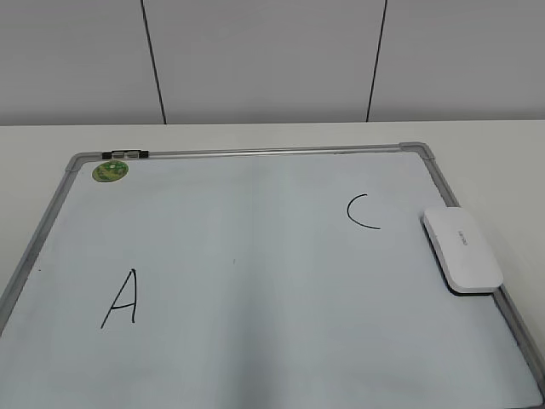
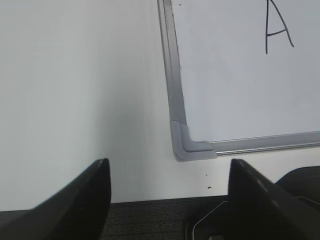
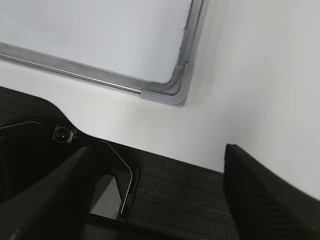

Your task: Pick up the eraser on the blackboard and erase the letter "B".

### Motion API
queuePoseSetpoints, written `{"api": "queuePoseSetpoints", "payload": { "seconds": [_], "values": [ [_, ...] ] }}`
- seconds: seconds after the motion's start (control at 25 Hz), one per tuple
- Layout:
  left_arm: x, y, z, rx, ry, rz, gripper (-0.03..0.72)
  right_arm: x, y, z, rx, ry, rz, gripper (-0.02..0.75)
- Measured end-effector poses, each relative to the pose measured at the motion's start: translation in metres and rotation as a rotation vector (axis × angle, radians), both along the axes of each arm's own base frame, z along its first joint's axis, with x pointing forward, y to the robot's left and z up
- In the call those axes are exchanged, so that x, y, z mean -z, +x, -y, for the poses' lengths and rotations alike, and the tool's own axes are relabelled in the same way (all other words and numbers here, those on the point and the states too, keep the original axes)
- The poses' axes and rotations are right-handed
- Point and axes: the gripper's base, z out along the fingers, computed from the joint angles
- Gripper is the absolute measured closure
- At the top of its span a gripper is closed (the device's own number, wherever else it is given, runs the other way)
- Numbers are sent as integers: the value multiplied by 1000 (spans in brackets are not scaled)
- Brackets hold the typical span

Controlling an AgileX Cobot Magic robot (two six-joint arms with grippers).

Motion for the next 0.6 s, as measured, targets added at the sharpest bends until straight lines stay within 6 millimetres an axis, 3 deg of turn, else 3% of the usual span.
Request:
{"api": "queuePoseSetpoints", "payload": {
  "seconds": [0.6],
  "values": [
    [-3,-9,0,0,-1,58,173,-1,-2,1,0,4,19,148]
  ]
}}
